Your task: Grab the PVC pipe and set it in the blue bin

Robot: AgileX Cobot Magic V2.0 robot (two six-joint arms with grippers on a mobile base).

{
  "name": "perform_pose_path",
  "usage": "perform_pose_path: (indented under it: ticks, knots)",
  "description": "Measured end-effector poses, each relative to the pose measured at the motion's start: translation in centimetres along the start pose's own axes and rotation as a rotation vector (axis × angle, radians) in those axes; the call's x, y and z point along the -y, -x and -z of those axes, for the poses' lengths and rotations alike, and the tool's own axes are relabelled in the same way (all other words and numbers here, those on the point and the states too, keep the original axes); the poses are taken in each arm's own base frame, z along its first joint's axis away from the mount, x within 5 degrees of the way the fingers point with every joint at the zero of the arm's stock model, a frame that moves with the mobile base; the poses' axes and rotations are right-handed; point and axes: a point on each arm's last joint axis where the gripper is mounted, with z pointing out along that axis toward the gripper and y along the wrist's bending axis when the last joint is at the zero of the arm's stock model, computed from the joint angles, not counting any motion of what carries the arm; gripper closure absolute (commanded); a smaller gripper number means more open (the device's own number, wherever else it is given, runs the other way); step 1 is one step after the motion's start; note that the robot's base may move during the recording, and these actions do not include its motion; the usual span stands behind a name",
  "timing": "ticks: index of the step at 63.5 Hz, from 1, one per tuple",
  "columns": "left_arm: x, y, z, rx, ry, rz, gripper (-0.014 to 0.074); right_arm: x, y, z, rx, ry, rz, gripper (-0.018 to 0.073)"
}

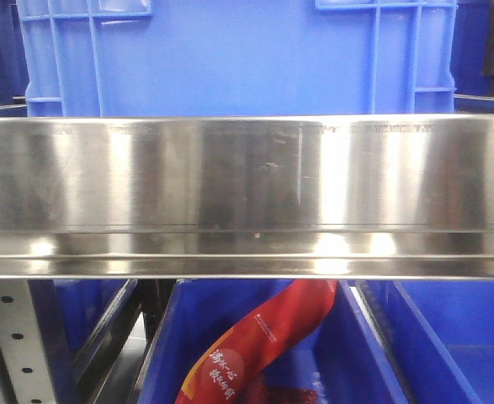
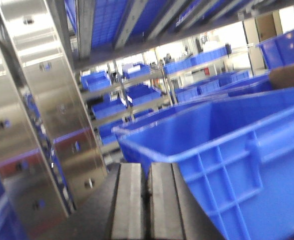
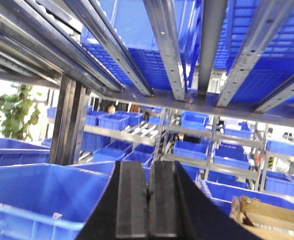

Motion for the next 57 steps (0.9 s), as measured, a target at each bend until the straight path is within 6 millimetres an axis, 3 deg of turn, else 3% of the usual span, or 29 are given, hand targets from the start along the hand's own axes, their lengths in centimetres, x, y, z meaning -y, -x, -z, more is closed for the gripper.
perform_pose_path:
  ticks: [11, 24, 57]
  knots:
    - [0.7, -1.0, 0.8, -0.069, 0.028, 0.012, 0.0707, -0.2, -1.6, 1.6, 0.013, -0.007, -0.019, 0.0718]
    - [1.2, -2.5, 1.2, -0.117, 0.054, 0.019, 0.0707, -0.4, -3.5, 1.7, -0.031, -0.006, -0.024, 0.0718]
    - [1.5, -2.4, 1.6, -0.107, 0.054, 0.008, 0.0707, -0.4, -3.8, 1.6, -0.039, -0.005, -0.030, 0.0722]
